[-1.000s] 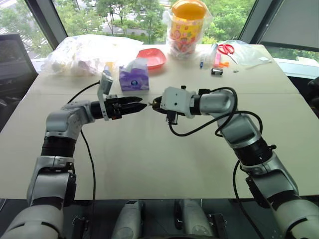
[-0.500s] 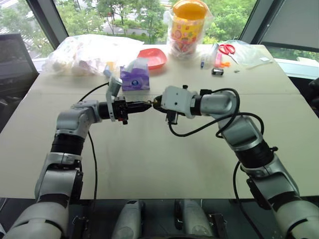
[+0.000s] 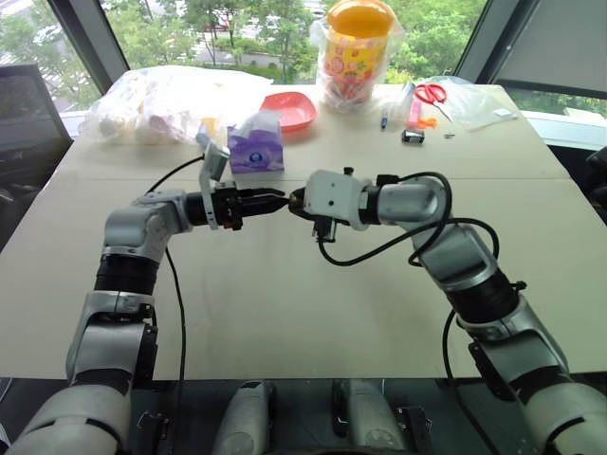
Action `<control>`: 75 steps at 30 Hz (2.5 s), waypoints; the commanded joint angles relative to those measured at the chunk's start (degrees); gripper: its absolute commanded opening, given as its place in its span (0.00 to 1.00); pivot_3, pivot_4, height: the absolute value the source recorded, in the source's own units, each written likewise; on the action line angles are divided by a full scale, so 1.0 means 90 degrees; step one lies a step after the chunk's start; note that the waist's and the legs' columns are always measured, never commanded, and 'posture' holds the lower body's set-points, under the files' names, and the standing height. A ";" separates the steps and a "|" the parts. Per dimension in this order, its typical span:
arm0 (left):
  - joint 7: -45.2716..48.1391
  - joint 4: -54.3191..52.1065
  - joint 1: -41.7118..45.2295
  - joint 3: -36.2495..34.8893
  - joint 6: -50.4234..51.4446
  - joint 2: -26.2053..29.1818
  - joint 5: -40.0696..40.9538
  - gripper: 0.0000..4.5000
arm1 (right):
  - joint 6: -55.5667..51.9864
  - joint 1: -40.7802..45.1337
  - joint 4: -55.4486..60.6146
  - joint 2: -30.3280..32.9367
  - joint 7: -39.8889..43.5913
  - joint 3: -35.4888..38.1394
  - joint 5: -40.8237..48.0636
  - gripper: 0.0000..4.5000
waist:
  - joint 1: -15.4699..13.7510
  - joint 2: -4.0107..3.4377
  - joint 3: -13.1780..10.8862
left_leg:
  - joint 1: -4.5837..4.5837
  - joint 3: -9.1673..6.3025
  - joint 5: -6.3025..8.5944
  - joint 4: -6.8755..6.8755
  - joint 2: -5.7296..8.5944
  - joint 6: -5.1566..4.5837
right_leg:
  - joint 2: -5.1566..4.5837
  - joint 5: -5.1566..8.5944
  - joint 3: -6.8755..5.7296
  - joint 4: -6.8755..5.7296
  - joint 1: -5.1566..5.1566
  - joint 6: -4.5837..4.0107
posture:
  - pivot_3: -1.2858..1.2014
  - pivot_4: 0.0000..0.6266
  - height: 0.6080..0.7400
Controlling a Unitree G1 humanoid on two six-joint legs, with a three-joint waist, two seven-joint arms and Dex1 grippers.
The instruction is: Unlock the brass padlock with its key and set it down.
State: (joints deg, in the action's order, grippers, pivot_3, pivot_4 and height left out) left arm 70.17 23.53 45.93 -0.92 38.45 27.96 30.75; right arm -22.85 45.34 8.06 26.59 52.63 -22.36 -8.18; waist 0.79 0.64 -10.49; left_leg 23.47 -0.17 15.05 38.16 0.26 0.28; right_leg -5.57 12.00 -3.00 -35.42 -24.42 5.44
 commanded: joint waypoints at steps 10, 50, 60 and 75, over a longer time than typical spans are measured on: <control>0.0192 -0.0510 -0.0169 -0.0033 0.0144 0.0182 0.0091 0.35 | 0.0140 0.0151 -0.0070 -0.0019 -0.0226 0.0145 -0.0081 0.15 | 0.0003 0.0000 0.0000 | 0.0000 0.0000 0.0000 0.0000 0.0000 0.0000 | 0.0000 0.0000 0.0000 0.0000 0.0000 0.0000 | 0.52 0.24 1.00; -0.0051 -0.0522 -0.0208 0.0912 -0.3080 0.0111 -0.1772 0.02 | -0.0212 -0.0007 0.0237 -0.0032 0.0055 0.0083 0.0142 0.15 | -0.0017 0.0000 0.0000 | 0.0000 0.0003 0.0000 0.0000 0.0001 0.0000 | -0.0001 -0.0001 0.0001 0.0002 0.0001 -0.0002 | 0.52 0.24 1.00; 0.0443 -0.0390 -0.0057 0.0621 -0.1522 0.0192 -0.0942 0.02 | -0.0233 -0.0024 0.0187 -0.0017 0.0024 0.0106 0.0041 0.15 | -0.0001 0.0000 0.0000 | 0.0001 0.0002 0.0000 0.0001 0.0000 0.0000 | 0.0000 -0.0002 0.0000 0.0000 0.0000 -0.0003 | 0.52 0.24 1.00; 0.0055 -0.0746 -0.0125 0.0030 0.0305 -0.0013 0.0074 0.54 | 0.0054 0.0065 0.0051 -0.0029 -0.0194 0.0099 -0.0122 0.15 | -0.0004 0.0000 0.0000 | 0.0000 -0.0001 0.0000 0.0003 0.0000 -0.0001 | 0.0000 -0.0002 0.0001 -0.0001 0.0001 -0.0003 | 0.52 0.24 1.00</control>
State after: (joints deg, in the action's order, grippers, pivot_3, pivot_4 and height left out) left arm 70.80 18.84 44.37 -0.39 41.31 28.00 30.67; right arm -23.28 43.99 7.06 26.54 51.44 -22.29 -9.05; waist 0.75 0.64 -10.50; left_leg 23.47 -0.18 15.05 38.18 0.26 0.27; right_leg -5.58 11.98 -3.00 -35.43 -24.41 5.42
